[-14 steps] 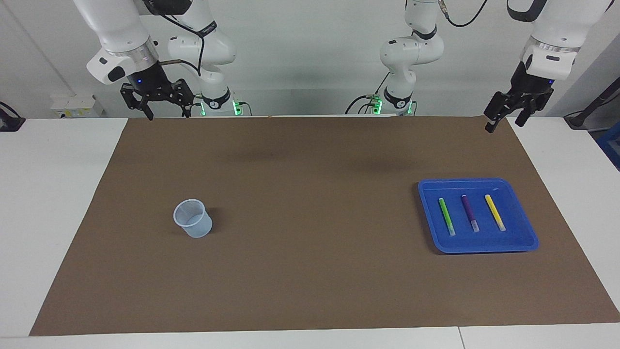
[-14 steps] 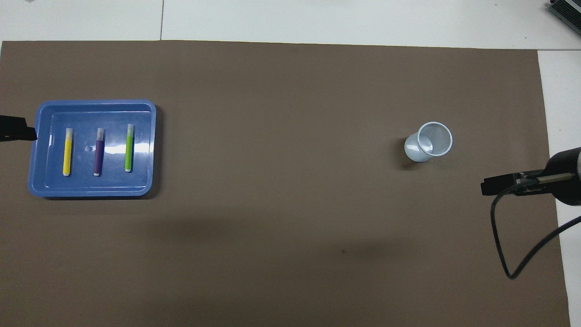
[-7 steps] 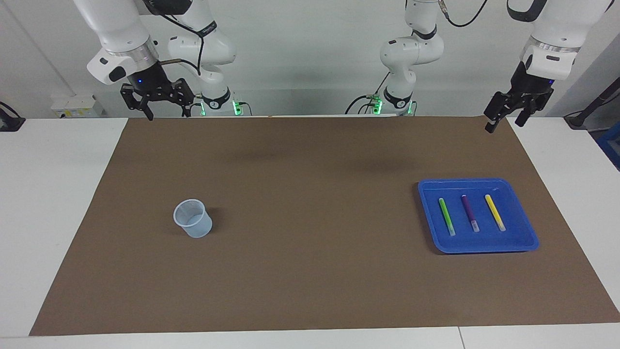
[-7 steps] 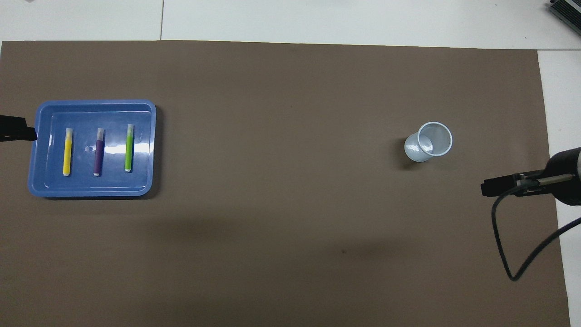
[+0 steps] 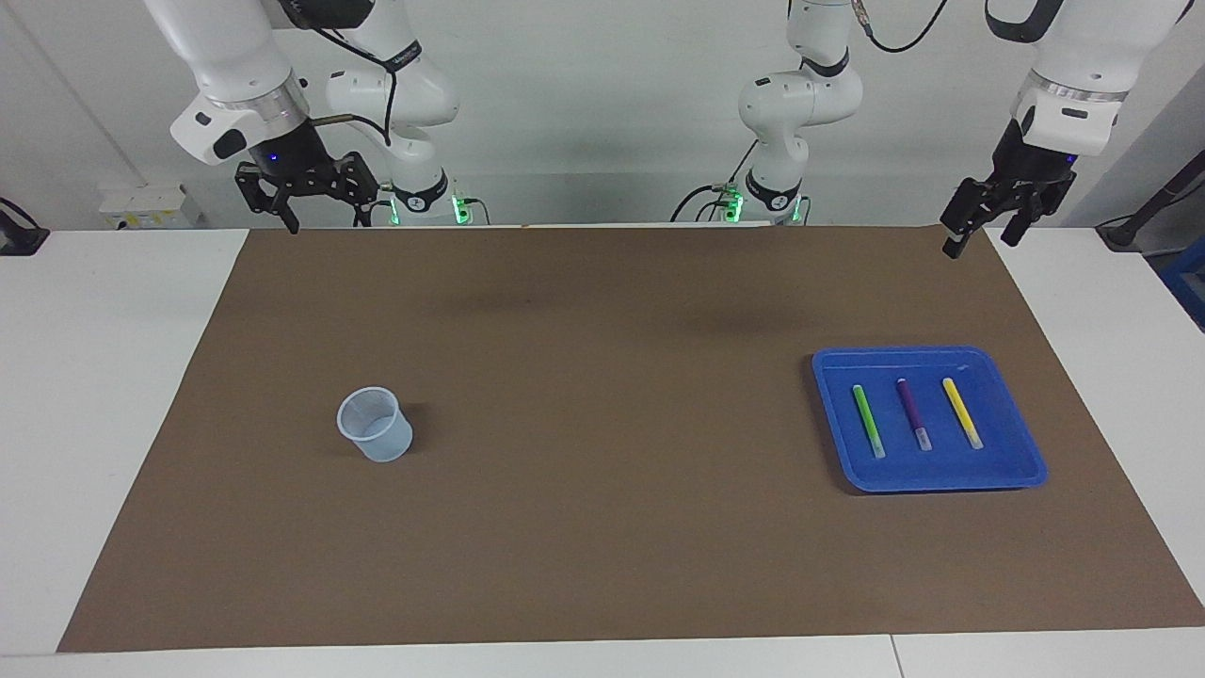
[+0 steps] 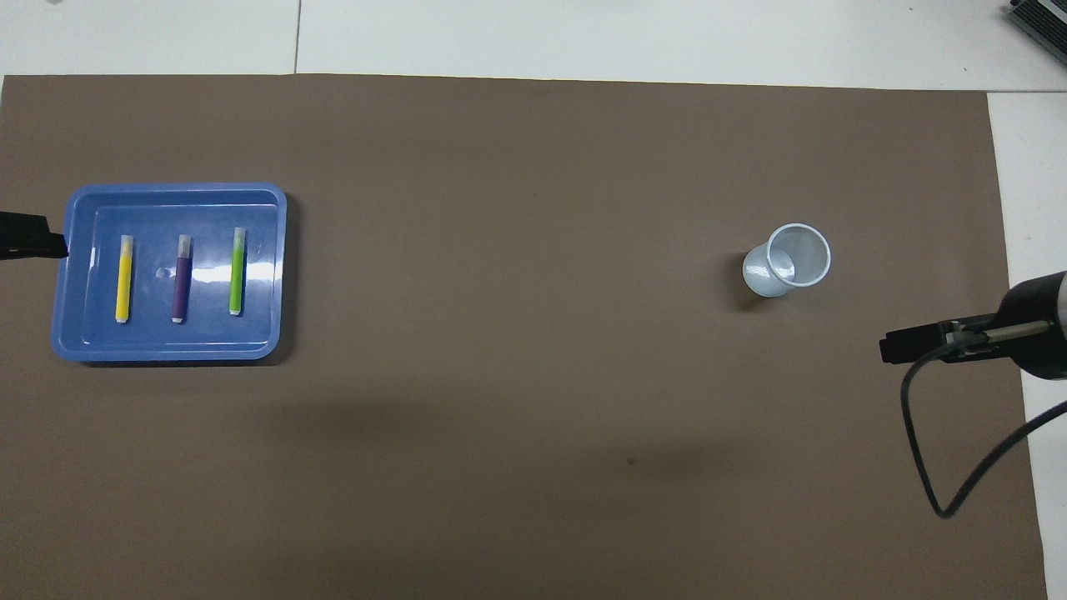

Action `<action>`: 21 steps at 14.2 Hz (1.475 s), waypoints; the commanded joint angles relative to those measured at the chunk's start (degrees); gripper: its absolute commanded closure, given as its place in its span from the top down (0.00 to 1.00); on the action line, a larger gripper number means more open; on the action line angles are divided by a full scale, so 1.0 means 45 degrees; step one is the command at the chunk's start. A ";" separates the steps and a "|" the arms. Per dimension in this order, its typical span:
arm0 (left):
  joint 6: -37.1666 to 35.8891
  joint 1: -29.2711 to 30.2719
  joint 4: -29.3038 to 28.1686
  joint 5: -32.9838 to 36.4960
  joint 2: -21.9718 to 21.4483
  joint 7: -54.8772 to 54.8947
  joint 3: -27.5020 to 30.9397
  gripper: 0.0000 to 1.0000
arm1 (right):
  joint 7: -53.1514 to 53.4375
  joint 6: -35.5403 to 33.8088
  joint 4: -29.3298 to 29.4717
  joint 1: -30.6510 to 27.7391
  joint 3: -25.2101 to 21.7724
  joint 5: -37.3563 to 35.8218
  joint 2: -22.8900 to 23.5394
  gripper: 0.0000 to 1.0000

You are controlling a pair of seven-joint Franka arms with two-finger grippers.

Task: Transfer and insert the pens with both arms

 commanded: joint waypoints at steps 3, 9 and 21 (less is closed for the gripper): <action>-0.0083 -0.0043 -0.0342 -0.0086 -0.0364 0.0004 0.0036 1.00 | -0.0369 -0.0204 -0.0223 -0.0095 -0.0015 0.0795 -0.0292 1.00; -0.0083 -0.0024 -0.0342 -0.0086 -0.0364 0.0004 0.0036 1.00 | -0.0329 -0.0282 -0.0223 -0.0075 0.0004 0.0815 -0.0292 1.00; -0.0161 -0.0063 -0.0342 -0.0086 -0.0383 0.0004 0.0036 1.00 | 0.0569 -0.0244 -0.0437 0.0412 0.0004 0.1868 -0.0389 1.00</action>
